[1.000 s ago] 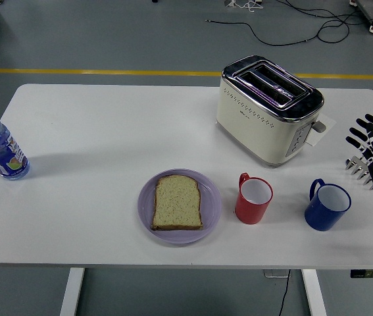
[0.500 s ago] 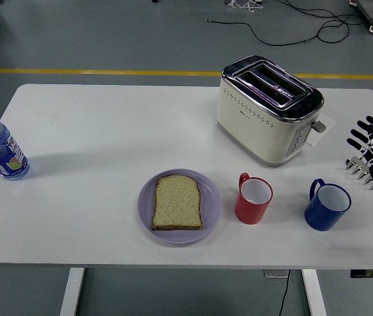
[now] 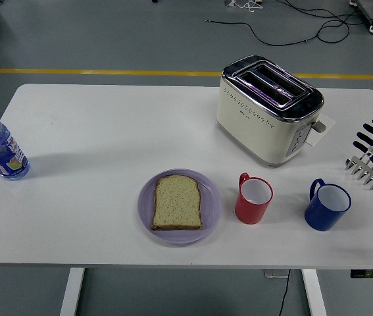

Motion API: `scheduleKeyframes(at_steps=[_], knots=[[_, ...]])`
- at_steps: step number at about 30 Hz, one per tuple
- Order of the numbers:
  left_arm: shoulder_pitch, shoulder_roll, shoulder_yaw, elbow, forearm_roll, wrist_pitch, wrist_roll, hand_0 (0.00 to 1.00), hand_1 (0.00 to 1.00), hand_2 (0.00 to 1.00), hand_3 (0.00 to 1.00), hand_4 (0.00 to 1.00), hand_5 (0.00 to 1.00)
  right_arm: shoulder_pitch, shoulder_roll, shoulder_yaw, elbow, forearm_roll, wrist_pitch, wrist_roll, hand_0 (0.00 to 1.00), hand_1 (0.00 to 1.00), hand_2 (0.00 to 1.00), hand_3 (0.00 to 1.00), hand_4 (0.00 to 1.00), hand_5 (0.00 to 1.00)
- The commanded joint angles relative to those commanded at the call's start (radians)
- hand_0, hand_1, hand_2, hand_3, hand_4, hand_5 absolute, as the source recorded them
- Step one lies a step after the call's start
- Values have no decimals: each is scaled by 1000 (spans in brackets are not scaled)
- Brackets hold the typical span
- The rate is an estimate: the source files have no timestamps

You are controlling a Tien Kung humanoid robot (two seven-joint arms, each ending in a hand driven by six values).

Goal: Pick up the cup,pour liquid into bread,place the cup on the desk

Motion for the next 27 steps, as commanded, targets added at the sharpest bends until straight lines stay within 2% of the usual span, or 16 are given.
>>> scheduleKeyframes(at_steps=[17, 27], knots=[[-12, 0, -18, -1, 4, 0, 0, 645, 659, 675, 517, 243, 848, 11, 9, 6, -18, 49, 4, 6, 705, 633, 681, 621, 562, 217], [-15, 0, -21, -1, 5, 0, -1, 644, 658, 675, 517, 244, 850, 12, 15, 24, -51, 268, -9, 59, 706, 636, 683, 621, 564, 218]])
